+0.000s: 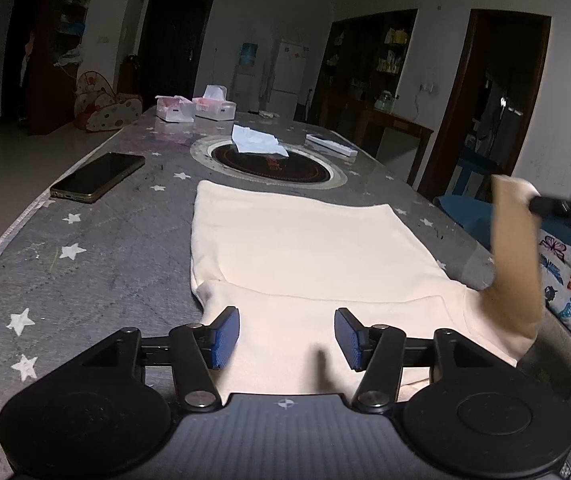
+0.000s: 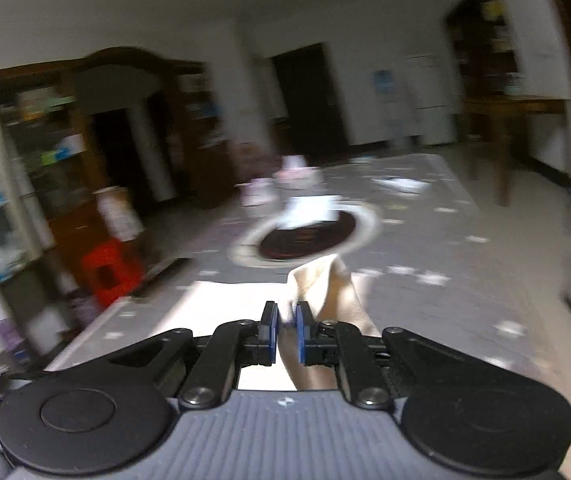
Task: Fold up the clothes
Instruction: 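Fold the lifted sleeve and side over the shirt body with the left gripper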
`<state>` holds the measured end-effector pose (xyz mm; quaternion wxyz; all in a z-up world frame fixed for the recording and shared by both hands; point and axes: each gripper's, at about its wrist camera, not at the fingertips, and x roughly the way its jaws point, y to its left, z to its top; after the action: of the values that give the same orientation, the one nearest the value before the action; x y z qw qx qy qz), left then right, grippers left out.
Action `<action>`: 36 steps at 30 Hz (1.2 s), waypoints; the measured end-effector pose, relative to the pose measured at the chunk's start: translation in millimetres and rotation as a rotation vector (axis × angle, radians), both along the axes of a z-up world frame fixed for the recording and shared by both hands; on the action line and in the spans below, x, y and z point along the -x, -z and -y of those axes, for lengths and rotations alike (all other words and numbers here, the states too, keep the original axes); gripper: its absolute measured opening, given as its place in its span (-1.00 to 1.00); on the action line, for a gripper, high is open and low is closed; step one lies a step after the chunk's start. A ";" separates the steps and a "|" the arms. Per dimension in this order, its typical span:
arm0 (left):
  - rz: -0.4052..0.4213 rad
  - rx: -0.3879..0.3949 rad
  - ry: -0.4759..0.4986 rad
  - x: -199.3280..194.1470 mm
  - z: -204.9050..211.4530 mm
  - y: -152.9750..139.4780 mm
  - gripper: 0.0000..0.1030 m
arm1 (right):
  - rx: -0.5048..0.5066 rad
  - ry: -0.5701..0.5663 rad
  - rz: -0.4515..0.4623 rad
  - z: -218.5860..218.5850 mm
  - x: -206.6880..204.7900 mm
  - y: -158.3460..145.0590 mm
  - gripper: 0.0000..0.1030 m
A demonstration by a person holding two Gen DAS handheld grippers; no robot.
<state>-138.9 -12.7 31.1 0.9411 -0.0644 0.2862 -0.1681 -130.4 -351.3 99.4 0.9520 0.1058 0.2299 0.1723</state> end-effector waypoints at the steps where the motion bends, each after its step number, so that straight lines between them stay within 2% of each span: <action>1: 0.001 0.003 -0.005 1.2 -2.0 0.2 0.11 | -0.004 -0.041 0.005 -11.8 -5.8 -3.5 -0.84; 6: -0.004 0.018 -0.038 7.0 -12.1 2.9 0.13 | 0.014 -0.222 0.006 -76.6 -31.9 -3.8 -0.84; 10: -0.007 0.027 -0.062 11.8 -20.1 4.4 0.14 | 0.056 -0.321 -0.038 -121.6 -43.6 15.1 -0.84; 12: -0.007 0.030 -0.072 13.9 -23.9 4.6 0.15 | 0.073 -0.354 -0.068 -136.7 -44.5 26.3 -0.83; 14: -0.007 0.033 -0.080 14.8 -27.0 4.8 0.15 | 0.075 -0.377 -0.086 -144.6 -44.4 33.5 -0.72; 16: -0.008 0.034 -0.086 14.6 -29.0 4.6 0.15 | 0.072 -0.393 -0.094 -148.3 -41.8 37.5 -0.69; 20: 0.004 0.039 -0.083 15.4 -30.6 1.5 0.15 | 0.074 -0.364 -0.073 -128.2 -29.4 29.3 -0.65; 24: 0.027 0.047 -0.062 15.9 -24.8 -4.0 0.13 | 0.160 -0.290 -0.064 -100.0 -19.1 32.1 -0.64; 30: 0.070 0.009 0.035 14.9 -0.7 -8.0 0.11 | 0.232 -0.198 -0.147 -59.0 8.9 63.0 -0.64; 33: 0.057 -0.015 0.087 13.8 8.7 -5.2 0.11 | 0.218 -0.173 -0.187 -47.2 17.4 77.2 -0.63; 36: 0.048 -0.043 0.099 15.6 12.6 -2.6 0.11 | 0.204 -0.170 -0.200 -41.7 19.4 81.2 -0.62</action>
<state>-154.5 -25.3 33.7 0.9394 -0.0261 0.2701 -0.2096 -149.8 -309.6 18.2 0.9121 0.0054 0.3480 0.2167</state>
